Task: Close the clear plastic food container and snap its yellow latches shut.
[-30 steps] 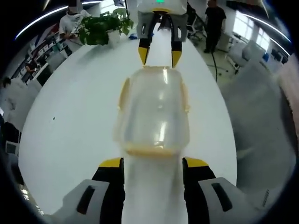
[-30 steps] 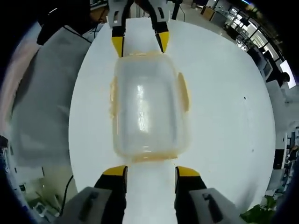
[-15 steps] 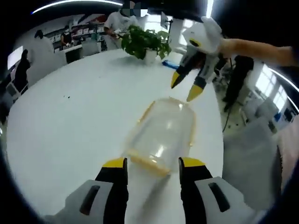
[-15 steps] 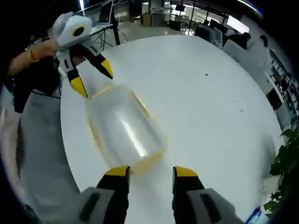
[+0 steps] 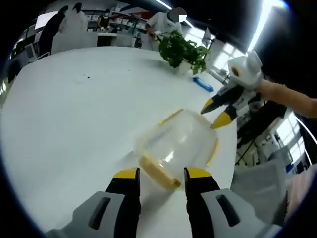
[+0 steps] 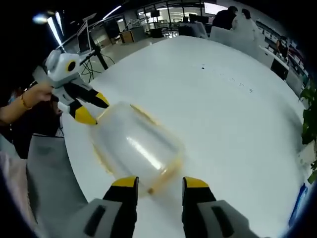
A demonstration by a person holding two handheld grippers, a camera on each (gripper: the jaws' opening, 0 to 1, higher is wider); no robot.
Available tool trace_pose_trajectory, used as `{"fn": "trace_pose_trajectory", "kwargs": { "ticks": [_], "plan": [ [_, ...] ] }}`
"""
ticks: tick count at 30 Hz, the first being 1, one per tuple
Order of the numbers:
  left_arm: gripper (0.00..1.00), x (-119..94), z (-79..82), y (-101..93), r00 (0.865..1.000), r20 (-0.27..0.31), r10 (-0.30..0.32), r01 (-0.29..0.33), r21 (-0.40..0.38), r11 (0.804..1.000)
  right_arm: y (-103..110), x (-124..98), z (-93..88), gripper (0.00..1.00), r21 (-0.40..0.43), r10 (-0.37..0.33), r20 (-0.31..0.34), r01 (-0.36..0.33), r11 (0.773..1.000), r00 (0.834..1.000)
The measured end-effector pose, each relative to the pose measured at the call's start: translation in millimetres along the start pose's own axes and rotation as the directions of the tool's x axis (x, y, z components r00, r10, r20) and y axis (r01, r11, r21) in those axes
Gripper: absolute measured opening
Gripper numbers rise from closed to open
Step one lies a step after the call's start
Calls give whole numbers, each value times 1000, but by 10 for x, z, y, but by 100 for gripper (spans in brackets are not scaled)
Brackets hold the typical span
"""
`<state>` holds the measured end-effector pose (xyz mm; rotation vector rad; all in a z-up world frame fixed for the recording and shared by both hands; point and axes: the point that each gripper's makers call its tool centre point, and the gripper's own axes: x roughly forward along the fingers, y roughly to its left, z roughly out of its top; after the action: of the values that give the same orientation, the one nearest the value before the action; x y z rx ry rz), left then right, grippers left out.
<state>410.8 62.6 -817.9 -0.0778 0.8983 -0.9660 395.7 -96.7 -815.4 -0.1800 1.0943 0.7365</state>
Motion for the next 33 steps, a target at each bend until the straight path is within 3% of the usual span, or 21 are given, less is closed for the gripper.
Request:
{"fn": "trace_pose_trajectory", "kwargs": {
  "ticks": [2, 7, 24, 26, 28, 29, 30, 33],
  "plan": [
    [32, 8, 25, 18, 1000, 14, 5, -5, -42, 999, 26, 34, 35, 32, 81, 19, 30, -21, 996, 999],
    [28, 8, 22, 16, 1000, 11, 4, -3, -59, 998, 10, 84, 99, 31, 199, 28, 91, -46, 979, 995],
    [21, 39, 54, 40, 999, 36, 18, -13, -139, 990, 27, 121, 79, 27, 246, 40, 84, -59, 968, 996],
    [20, 43, 57, 48, 999, 37, 22, -16, -164, 986, 37, 126, 63, 26, 298, 55, 76, -76, 952, 996],
    [17, 39, 76, 67, 997, 57, 48, -35, -206, 978, 35, 129, 69, 24, 286, 55, 80, -76, 955, 995],
    [16, 29, 65, 64, 997, 54, 47, -35, -193, 981, 94, 173, 176, 25, 272, 95, 131, -128, 954, 987],
    [15, 32, 67, 65, 998, 55, 44, -33, -193, 981, 58, 150, 86, 25, 285, 75, 83, -96, 954, 994],
    [13, 31, 61, 78, 998, 63, 26, -11, -234, 972, 69, 158, 63, 25, 319, 79, 111, -110, 941, 991]
  ]
}}
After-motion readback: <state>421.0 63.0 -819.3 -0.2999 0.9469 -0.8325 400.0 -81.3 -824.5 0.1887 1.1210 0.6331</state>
